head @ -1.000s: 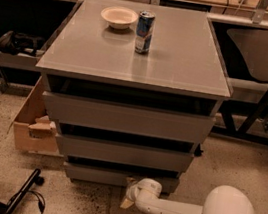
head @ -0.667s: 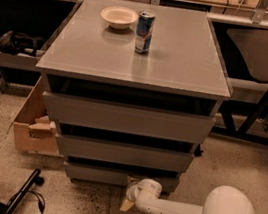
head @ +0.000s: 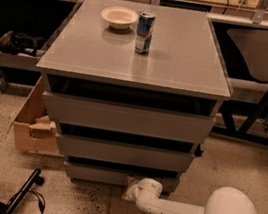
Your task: Close bottom drawer
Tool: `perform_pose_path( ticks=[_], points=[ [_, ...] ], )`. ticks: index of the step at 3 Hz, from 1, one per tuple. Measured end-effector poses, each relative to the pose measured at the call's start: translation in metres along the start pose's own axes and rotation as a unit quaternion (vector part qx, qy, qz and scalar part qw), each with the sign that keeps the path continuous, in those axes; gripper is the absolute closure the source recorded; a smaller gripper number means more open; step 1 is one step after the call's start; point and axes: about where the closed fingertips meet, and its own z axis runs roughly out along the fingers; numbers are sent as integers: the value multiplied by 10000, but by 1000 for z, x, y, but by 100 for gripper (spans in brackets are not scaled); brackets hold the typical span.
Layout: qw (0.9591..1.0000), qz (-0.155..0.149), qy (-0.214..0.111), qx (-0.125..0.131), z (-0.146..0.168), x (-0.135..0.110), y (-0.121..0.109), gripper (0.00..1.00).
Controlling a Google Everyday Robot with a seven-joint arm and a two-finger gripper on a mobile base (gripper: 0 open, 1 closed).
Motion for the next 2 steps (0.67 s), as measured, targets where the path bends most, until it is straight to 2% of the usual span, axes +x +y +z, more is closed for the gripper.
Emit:
perform_pose_path(
  ticks=[1,2],
  points=[
    [9998,-73,164,-51,-13,2,12,64],
    [9973,-62,726,8,-81,14,8,87]
  ],
)
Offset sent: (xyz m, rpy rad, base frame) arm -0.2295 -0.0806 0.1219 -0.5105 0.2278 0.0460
